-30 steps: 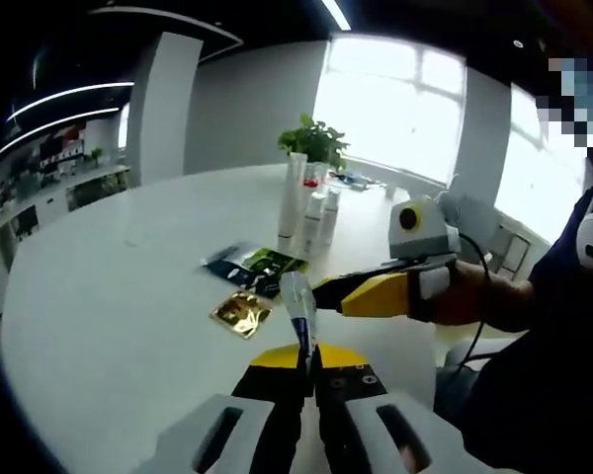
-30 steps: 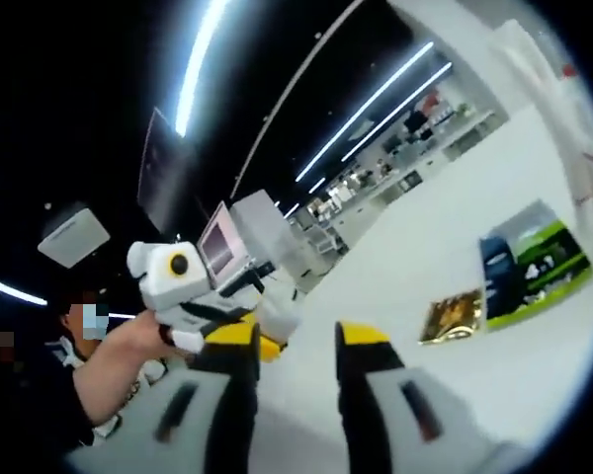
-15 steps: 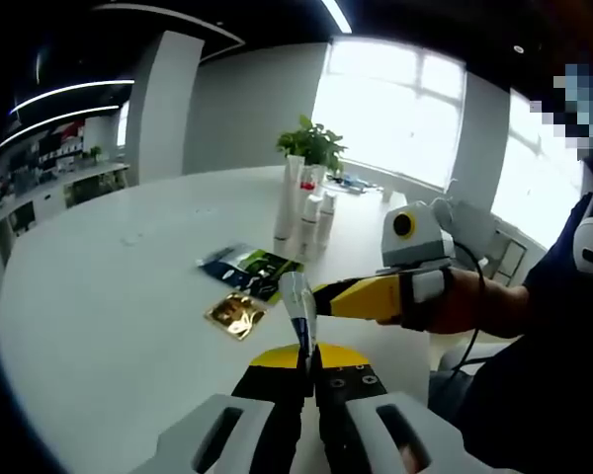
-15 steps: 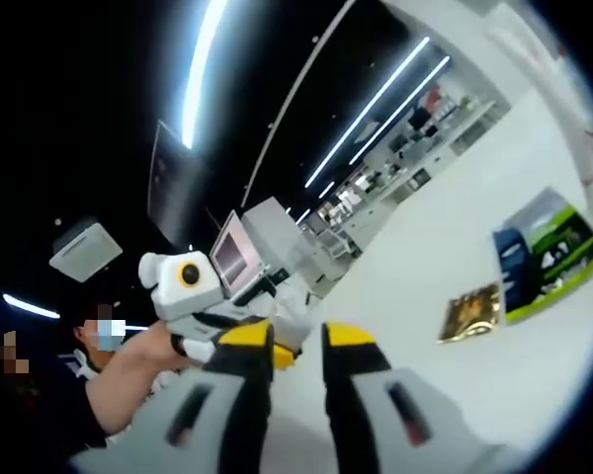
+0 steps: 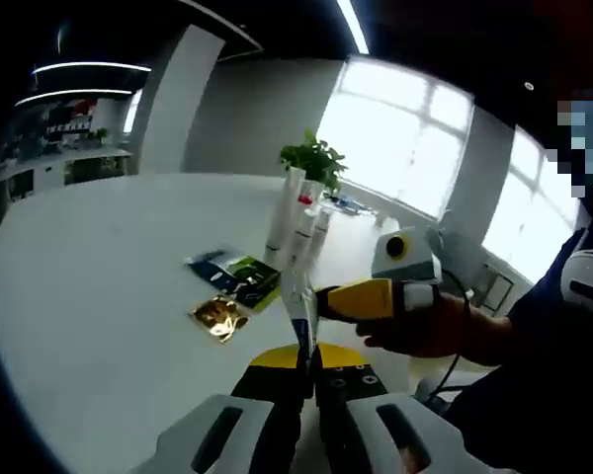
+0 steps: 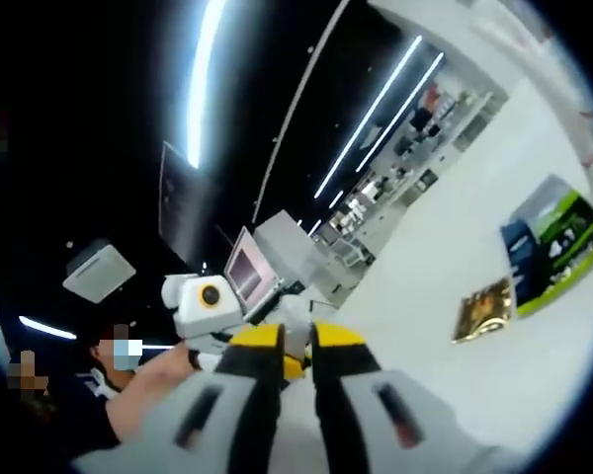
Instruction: Arrange the skincare products in the storage area until every visible bottle or jar stands upright without overlapping.
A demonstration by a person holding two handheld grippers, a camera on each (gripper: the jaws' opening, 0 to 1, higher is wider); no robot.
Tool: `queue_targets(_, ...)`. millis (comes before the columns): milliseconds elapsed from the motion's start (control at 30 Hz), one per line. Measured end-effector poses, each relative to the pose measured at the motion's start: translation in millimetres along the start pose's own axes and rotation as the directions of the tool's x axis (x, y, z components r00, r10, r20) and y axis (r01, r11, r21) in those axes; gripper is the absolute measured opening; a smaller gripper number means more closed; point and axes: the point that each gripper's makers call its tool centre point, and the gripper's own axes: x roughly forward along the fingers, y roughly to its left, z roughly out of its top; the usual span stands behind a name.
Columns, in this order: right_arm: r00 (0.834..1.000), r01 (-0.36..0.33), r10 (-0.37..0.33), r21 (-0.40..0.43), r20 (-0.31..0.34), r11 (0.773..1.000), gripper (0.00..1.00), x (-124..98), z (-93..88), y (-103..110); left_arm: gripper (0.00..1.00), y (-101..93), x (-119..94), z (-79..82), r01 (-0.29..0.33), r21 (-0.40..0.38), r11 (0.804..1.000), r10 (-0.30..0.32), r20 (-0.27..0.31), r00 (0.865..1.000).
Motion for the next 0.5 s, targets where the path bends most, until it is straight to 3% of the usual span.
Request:
queue_targets(200, 0.996, -0.073, 0.071, 0.033, 0.052, 0.997, 0.05, -2, 8.6, 14, 0.02, -16.1, -2, 8.5, 0.098, -0.090, 0.991, -0.090, 0.095, 0.991)
queue_targets(367, 0.986, -0.158, 0.159, -0.008, 0.044, 0.987, 0.04, -1, 7.4, 36, 0.02, -34.6, -5, 16.3, 0.217, -0.162, 0.963, -0.189, 0.174, 0.967)
queue_targets(433, 0.987, -0.153, 0.156, -0.069, 0.038, 0.986, 0.03, 0, 7.4, 39, 0.02, -34.7, -5, 15.7, 0.215, -0.160, 0.963, -0.187, 0.169, 0.968)
queue_targets(500, 0.987, -0.156, 0.158, -0.070, 0.031, 0.985, 0.03, 1, 6.5, 41, 0.02, -34.4, -5, 16.3, 0.210, -0.154, 0.966, -0.184, 0.169, 0.968)
